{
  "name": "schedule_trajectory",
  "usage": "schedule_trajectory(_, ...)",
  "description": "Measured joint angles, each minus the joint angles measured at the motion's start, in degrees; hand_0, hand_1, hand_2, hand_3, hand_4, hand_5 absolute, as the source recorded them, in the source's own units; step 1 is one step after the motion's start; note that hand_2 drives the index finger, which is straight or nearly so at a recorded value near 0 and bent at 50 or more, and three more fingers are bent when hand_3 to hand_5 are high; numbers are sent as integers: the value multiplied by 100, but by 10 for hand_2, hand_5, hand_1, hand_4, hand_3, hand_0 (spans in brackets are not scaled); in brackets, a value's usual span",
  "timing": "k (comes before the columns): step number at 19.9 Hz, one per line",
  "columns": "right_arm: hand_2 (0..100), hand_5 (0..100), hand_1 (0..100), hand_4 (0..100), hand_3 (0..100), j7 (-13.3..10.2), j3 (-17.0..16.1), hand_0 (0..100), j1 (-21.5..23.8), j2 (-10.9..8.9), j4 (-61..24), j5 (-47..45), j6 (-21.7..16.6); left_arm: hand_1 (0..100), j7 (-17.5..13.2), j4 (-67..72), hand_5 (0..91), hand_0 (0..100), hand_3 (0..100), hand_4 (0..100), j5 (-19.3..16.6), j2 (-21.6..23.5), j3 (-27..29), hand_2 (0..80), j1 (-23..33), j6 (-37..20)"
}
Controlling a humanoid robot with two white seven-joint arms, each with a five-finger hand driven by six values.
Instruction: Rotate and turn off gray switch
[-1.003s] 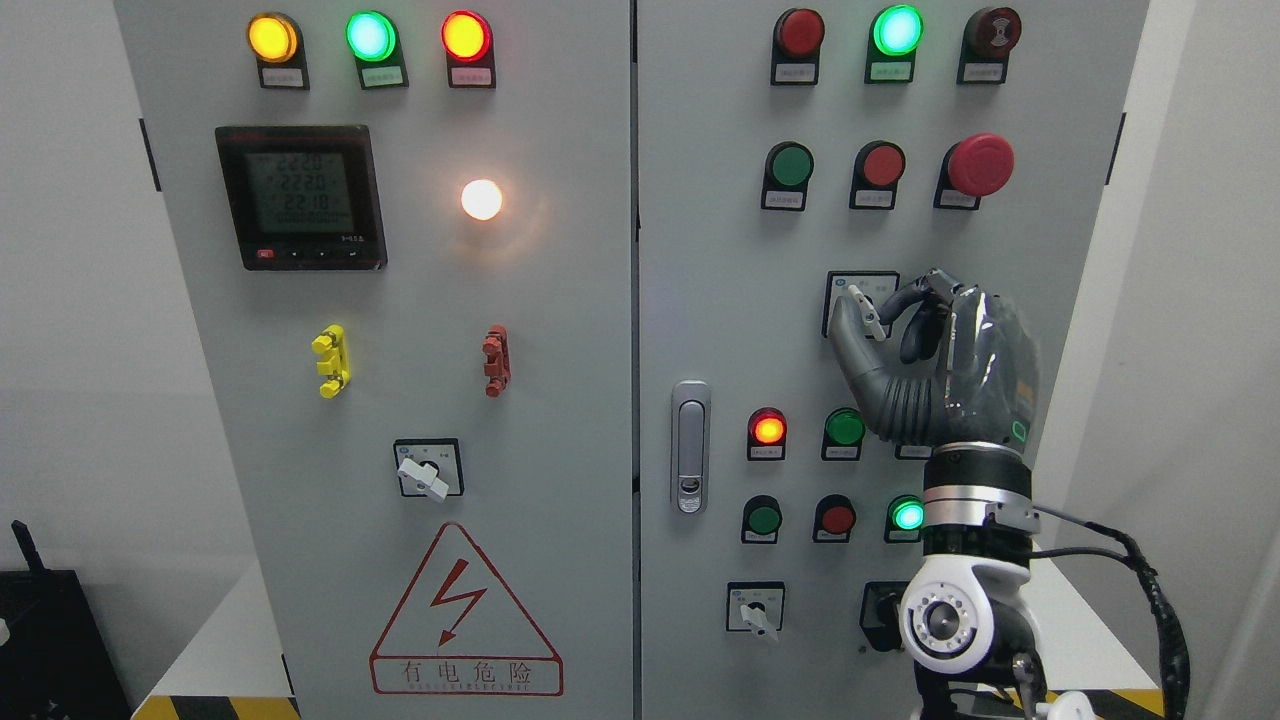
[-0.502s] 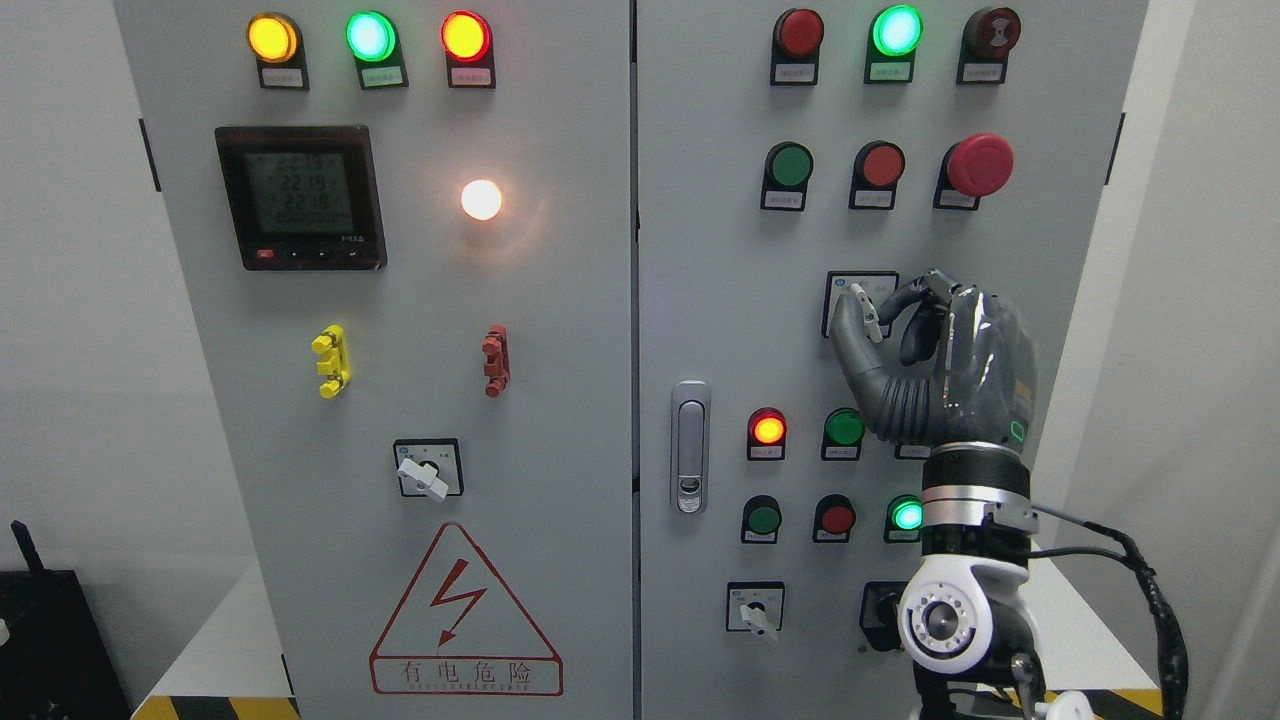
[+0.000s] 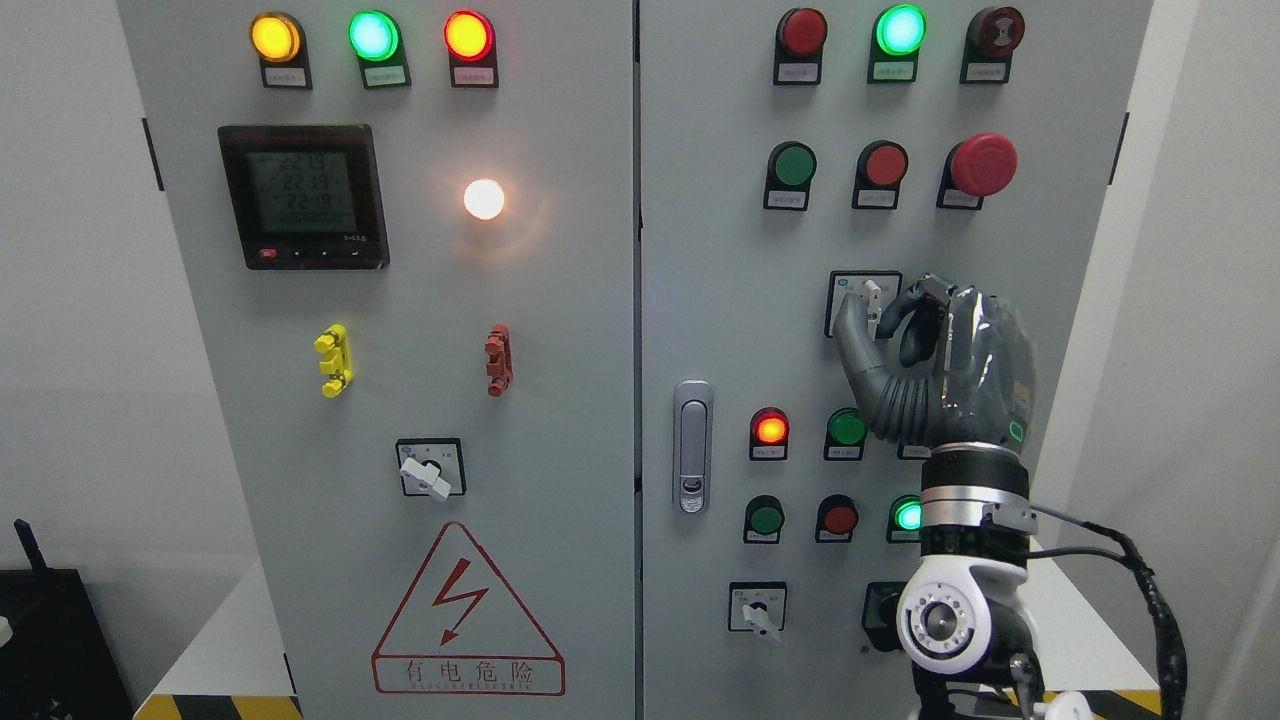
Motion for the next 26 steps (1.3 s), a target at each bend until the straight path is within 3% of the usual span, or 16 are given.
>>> schedule_trajectory(5, 730, 1000, 395, 959, 1000, -5, 0, 371, -4, 0, -3, 0, 0, 389, 0, 0, 0, 120, 0, 0, 0, 0, 0, 0, 0, 0)
schedule_trajectory(11, 728, 1000, 414, 958, 1000, -6, -2, 309, -5, 1, -6, 0, -37, 389, 1, 0, 0, 120, 0, 0, 0, 0, 0, 0, 0, 0)
schedule_trajectory(26, 720, 1000, 428, 956, 999, -12, -13, 258, -3, 3, -38, 0, -99, 389, 1, 0, 0, 120, 0, 0, 0, 0, 0, 0, 0, -2)
